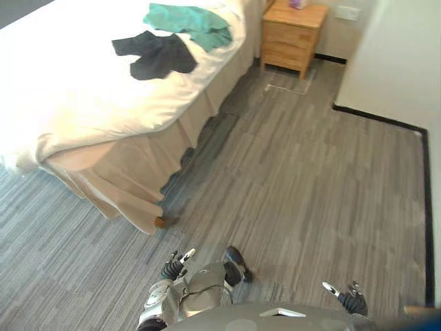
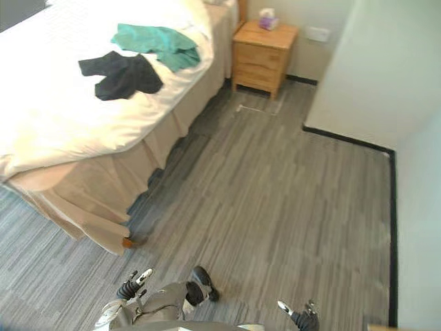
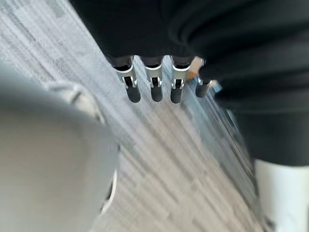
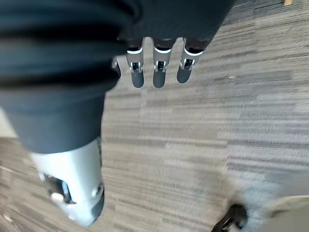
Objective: Tidy the bed and pick cloth on bed and put in laundry
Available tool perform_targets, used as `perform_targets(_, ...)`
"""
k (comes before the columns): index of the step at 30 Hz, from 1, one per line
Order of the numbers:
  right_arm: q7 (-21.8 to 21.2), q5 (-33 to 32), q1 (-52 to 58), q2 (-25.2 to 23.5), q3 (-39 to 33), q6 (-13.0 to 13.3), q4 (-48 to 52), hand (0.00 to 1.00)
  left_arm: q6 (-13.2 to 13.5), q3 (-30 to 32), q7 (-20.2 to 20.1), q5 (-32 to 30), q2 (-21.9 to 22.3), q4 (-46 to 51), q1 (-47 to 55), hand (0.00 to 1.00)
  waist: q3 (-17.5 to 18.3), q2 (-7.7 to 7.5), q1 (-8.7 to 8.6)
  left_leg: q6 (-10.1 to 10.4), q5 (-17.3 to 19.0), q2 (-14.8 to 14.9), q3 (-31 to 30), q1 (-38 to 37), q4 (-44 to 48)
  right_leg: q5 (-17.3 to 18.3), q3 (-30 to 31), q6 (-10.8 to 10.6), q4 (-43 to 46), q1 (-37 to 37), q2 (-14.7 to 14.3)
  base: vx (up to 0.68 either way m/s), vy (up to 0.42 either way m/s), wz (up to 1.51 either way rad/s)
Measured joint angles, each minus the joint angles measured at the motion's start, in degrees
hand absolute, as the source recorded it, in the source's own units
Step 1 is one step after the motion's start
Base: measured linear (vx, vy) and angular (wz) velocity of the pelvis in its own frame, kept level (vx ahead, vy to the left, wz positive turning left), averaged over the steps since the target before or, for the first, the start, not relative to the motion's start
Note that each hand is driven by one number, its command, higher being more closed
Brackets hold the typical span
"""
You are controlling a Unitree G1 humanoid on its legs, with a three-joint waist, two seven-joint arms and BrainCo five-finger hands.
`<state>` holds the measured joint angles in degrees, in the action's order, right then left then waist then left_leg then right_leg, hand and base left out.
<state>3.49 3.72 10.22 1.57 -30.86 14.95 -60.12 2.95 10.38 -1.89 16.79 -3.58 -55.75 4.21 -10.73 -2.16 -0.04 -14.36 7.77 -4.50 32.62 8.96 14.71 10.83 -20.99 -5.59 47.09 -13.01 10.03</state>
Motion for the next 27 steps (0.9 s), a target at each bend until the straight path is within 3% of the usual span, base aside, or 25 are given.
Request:
perform_targets(2,-0.02,0.03,0.03,0.49,0.41,-0.51,0.38,0.0,-0.11,-1.48,-0.05,0.06,-0.38,-2.93,0.25,0.0,-0.66,0.91,-1.55,1.53,1.58,-2.08,-8.05,-9.88,-2.34,1.56,1.0,-0.86,13.43,5.63,3.07,0.85,0.094,1.83)
perform_targets(3,-0.1,0.13,0.12,0.71,0.89,-0.48,0.66,0.0,-0.12,-1.69,-0.08,0.06,-0.32,-3.09,0.43,0.0,-0.64,1.38,-1.71,1.68,1.58,-2.1,-9.87,-12.3,-3.49,1.97,1.66,-0.46,14.18,7.46,3.43,0.64,-0.01,1.61)
perform_targets(4,-0.33,1.26,-0.2,0.95,1.47,-0.02,0.8,0.0,-0.05,-2.72,-0.2,0.16,-0.45,-3.07,0.79,0.0,-0.66,2.25,-1.51,3.19,1.03,-2.03,-13.46,-16.68,-6.45,3.29,2.84,-0.64,13.2,11.04,4.45,0.59,-0.067,1.62)
perform_targets(6,-0.64,2.83,-0.72,0.92,2.03,0.49,0.65,0.0,0.11,-3.88,-0.19,1.77,-0.97,-3.05,1.28,0.0,-0.6,2.87,-2.01,5.82,1.53,-1.2,-18.45,-21.4,-9.81,4.55,4.69,-1.68,6.98,16.85,5.5,0.56,-0.126,1.66)
perform_targets(8,-0.61,3.88,-1.59,0.03,2.2,0.75,0.16,0.0,0.19,-3.04,-0.1,4.22,-1.16,-3.07,1.77,0.0,-0.64,1.64,-1.41,8.9,3.37,0.75,-25.11,-24.99,-11.66,3.72,8.33,-0.99,-9.88,22.52,4.63,0.62,-0.317,1.49)
perform_targets(10,-0.59,3.75,-1.48,-0.34,3.1,1.27,0.1,0.0,0.37,-1.95,-0.13,4.72,-0.81,-3.07,2.04,0.0,-0.62,1.78,-1.13,9.85,4.75,2.32,-28.44,-25.08,-11.26,1.25,10.93,-0.67,-18.42,24.42,2.42,0.5,-0.384,1.23)
perform_targets(11,-0.88,3.17,-1.47,-0.85,5.28,1.76,-0.6,0.0,1.41,-0.74,-0.25,4.65,-0.6,-3.16,2.03,0.0,-0.75,0.77,-1.18,11.94,6.94,3.18,-33.32,-25.06,-10.05,-4.58,15.34,-0.92,-30.36,24.98,0.46,0.52,-0.472,1.41)
perform_targets(12,-1.0,2.72,-1.32,-0.94,6.03,1.82,-0.67,0.0,1.75,-0.08,-0.25,4.59,-0.54,-3.17,2.03,0.0,-0.64,-0.13,-1.34,12.77,7.99,3.17,-34.97,-25.28,-9.51,-8.87,16.69,-0.76,-31.04,24.71,0.21,0.43,-0.394,1.45)
perform_targets(13,-1.06,2.15,-1.03,-0.7,6.63,1.83,-0.98,0.0,1.9,0.71,-0.18,4.62,-0.26,-3.58,2.04,0.0,-0.84,0.02,-1.71,13.57,8.93,3.56,-36.59,-25.97,-9.21,-10.36,17.13,0.15,-29.86,24.0,-0.14,0.4,-0.392,0.85)
perform_targets(14,-1.03,1.12,-1.68,0.12,7.48,1.99,-1.29,0.0,2.76,1.94,-0.27,4.26,2.19,-3.92,2.21,0.0,-0.35,3.01,-0.87,14.94,8.77,6.58,-35.97,-26.19,-8.62,-6.15,13.99,1.81,-26.09,24.29,-1.44,0.38,-0.358,0.7)
perform_targets(16,-1.06,-0.03,-2.44,1.76,9.81,2.03,-0.86,0.0,3.16,3.09,-0.06,3.88,3.85,-3.72,2.59,0.0,-0.07,4.39,-0.95,17.15,7.35,8.46,-35.7,-26.77,-8.42,-1.86,11.47,3.41,-22.19,23.9,-1.65,0.48,-0.455,0.62)
perform_targets(17,-1.04,-0.31,-2.71,2.04,11.55,2.0,0.1,0.0,3.75,4.43,0.15,3.9,4.32,-3.3,2.98,0.0,-0.04,4.53,-0.78,18.71,6.41,9.48,-35.36,-26.01,-5.19,0.07,9.84,4.28,-21.83,22.16,-1.99,0.42,-0.379,0.59)
perform_targets(18,-1.04,-0.44,-2.7,1.91,12.18,1.94,0.81,0.0,3.91,5.46,0.31,3.9,4.49,-2.66,3.19,0.0,0.05,4.64,-0.72,18.93,6.28,9.8,-35.15,-24.64,-1.18,0.85,8.94,4.46,-22.34,20.92,-1.92,0.44,-0.423,0.71)
perform_targets(19,-0.92,-1.01,-2.51,1.53,14.12,1.52,2.37,0.0,4.33,7.93,0.7,3.88,4.89,-0.98,3.66,0.0,-0.56,3.74,-0.93,20.29,4.92,10.75,-33.99,-18.13,13.35,1.8,7.19,4.89,-24.73,17.23,-2.25,0.33,-0.342,0.63)
perform_targets(20,-0.82,-1.42,-2.58,1.6,14.98,1.1,3.23,0.0,4.56,8.81,0.89,3.84,5.12,-0.33,3.9,0.0,-1.02,3.27,-0.81,20.81,4.44,11.97,-33.07,-14.34,20.88,1.88,6.31,5.08,-26.2,15.35,-2.57,0.36,-0.365,0.59)
perform_targets(22,-0.2,-2.76,-1.8,1.67,16.32,-0.36,4.94,0.0,5.27,10.05,1.78,3.82,5.73,2.66,4.86,0.0,-1.24,3.9,0.91,21.3,5.13,16.73,-26.99,-4.99,38.42,2.0,4.09,6.01,-30.9,8.72,-4.44,0.26,-0.22,0.07)
perform_targets(24,-0.16,-2.93,-2.24,1.46,17.37,-1.22,5.22,0.0,5.93,9.88,2.18,3.75,5.72,2.82,5.35,0.0,-1.24,3.88,1.27,20.69,5.44,18.73,-21.16,-1.84,35.98,1.82,4.13,5.69,-33.89,5.31,-4.42,0.24,-0.13,-0.18)
perform_targets(26,-0.34,-2.91,-2.63,1.13,17.67,-1.9,5.42,0.0,6.09,9.57,2.16,3.52,5.74,2.66,5.15,0.0,-1.2,3.93,0.95,19.61,4.4,19.43,-16.08,-1.98,25.13,1.42,4.0,4.98,-36.15,3.37,-4.09,0.24,-0.019,-0.19)
perform_targets(27,-0.44,-2.86,-2.51,1.36,17.45,-2.27,5.74,0.0,6.03,8.4,1.99,2.36,5.87,2.52,4.9,0.0,-0.73,4.61,0.69,18.4,-0.4,19.11,-13.89,-2.11,14.91,1.36,3.79,4.21,-36.67,2.91,-4.17,0.3,0.102,-0.01)
